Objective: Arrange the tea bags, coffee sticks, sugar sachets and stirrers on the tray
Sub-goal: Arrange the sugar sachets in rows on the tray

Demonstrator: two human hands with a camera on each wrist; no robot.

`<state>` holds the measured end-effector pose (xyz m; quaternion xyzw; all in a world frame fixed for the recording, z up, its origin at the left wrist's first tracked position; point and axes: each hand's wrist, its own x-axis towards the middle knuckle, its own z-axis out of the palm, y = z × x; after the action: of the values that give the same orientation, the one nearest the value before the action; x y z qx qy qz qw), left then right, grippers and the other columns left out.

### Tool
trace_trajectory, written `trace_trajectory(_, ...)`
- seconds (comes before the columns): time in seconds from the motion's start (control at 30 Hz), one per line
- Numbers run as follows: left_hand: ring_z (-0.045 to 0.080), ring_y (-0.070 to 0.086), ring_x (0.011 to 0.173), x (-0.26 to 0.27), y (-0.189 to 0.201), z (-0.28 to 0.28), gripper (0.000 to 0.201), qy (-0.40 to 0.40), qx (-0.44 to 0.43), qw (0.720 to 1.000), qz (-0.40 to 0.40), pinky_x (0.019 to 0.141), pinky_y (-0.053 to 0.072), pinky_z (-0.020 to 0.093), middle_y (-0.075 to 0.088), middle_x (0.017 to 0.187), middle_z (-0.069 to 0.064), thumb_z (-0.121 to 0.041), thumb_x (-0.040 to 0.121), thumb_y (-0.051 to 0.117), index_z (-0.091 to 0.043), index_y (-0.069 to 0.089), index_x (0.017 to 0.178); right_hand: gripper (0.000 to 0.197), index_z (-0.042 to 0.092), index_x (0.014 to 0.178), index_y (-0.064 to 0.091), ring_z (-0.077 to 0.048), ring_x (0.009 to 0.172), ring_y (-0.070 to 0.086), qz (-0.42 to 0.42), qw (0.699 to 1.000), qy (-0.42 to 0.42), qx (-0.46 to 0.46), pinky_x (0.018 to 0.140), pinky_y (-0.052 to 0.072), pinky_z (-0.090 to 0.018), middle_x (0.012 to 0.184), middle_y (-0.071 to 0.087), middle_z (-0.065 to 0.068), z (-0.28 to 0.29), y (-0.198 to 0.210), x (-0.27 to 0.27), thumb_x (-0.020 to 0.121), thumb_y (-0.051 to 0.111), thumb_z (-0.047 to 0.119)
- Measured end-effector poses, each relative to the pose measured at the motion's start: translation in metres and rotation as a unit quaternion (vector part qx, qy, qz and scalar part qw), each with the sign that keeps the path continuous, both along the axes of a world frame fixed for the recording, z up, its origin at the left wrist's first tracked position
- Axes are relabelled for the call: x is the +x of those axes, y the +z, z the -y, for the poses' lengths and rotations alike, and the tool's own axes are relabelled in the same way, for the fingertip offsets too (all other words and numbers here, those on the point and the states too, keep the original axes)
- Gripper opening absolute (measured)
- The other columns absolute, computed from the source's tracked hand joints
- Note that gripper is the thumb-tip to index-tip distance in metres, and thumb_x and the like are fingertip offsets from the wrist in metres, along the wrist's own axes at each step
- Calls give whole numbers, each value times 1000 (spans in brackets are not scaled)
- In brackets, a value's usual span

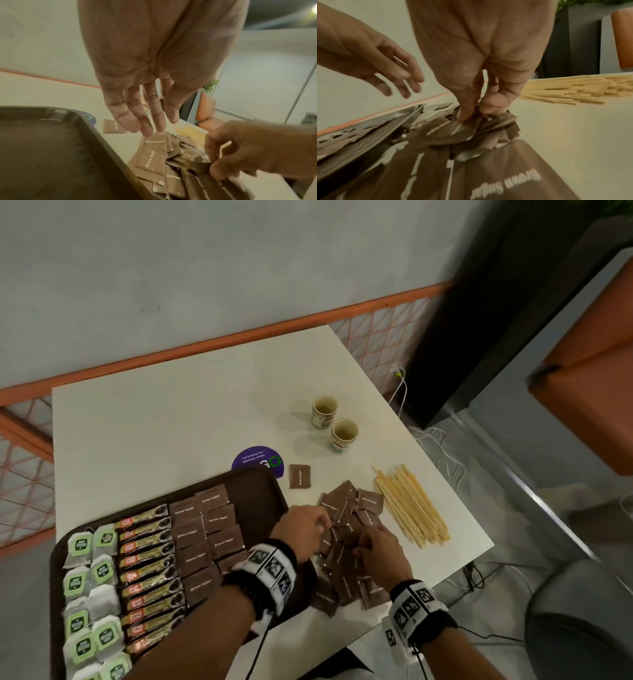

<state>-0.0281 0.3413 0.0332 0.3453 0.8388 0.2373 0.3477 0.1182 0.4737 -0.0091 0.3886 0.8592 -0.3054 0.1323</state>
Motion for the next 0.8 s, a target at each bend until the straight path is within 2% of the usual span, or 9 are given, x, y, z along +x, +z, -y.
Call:
trace_trajectory(0.03,20,62,102,-2,-3,-14,28,-21,-14,999,-28,93,51,38,68,111,2,-4,91,51,-23,67,103,13,24,98,57,-13,89,52,-13,1000,-2,-8,75,49,-27,116,53,0,-3,2,-1,89,62,17)
trace_trajectory(0.1,27,57,113,-6,-7,-39,40,-72,-45,993,-86,98,47,43,62,121,6,1,89,48,-21,61,120,56,29,134,46,-19,103,55,-5,999,28,-27,83,50,-31,128,48,0,-10,1,-2,85,71,24)
trace_trajectory(0.17,32,49,124,-11,-12,-59,51,-126,-87,979,-134,102,42,46,54,133,8,0,91,50,-24,49,135,88,35,149,28,-25,115,54,25,996,69,-47,91,52,-37,137,41,2,-10,2,-1,77,78,27)
trace_trajectory(0.2,33,45,129,-13,-14,-66,59,-159,-111,970,-150,105,40,48,48,140,8,-2,90,54,-27,42,141,90,34,149,27,-25,117,53,36,994,89,-45,92,52,-39,139,40,1,-9,1,0,76,79,27)
trace_trajectory(0.27,34,34,137,-18,-20,-77,77,-234,-152,945,-171,110,33,52,33,153,5,-4,86,63,-32,30,149,76,28,143,36,-24,114,54,42,992,118,-24,91,53,-38,140,42,0,-6,-4,4,79,76,23)
trace_trajectory(0.33,34,27,141,-22,-26,-84,88,-296,-181,919,-186,112,28,55,20,160,2,-2,82,67,-36,24,151,61,25,136,45,-24,110,57,23,994,100,-31,87,54,-37,137,47,-1,-6,-8,5,81,71,17)
trace_trajectory(0.47,34,26,139,-31,-37,-93,85,-365,-199,885,-212,108,34,58,11,163,-2,-4,88,62,-39,19,152,35,23,107,67,-25,101,60,-13,995,85,-59,82,53,-35,125,54,-1,-9,-8,2,77,67,5)
trace_trajectory(0.63,31,35,131,-36,-26,-102,69,-410,-190,861,-234,100,43,50,27,151,6,-13,93,57,-34,25,150,37,23,116,65,-26,103,60,-26,994,85,-65,86,52,-34,126,55,0,-12,-12,3,81,66,9)
trace_trajectory(0.8,30,41,121,-39,-24,-112,68,-425,-196,856,-220,87,47,46,38,136,8,-9,83,69,-25,35,140,29,17,114,63,-25,101,59,-33,993,90,-75,85,52,-35,119,56,-1,-16,-13,5,86,57,15)
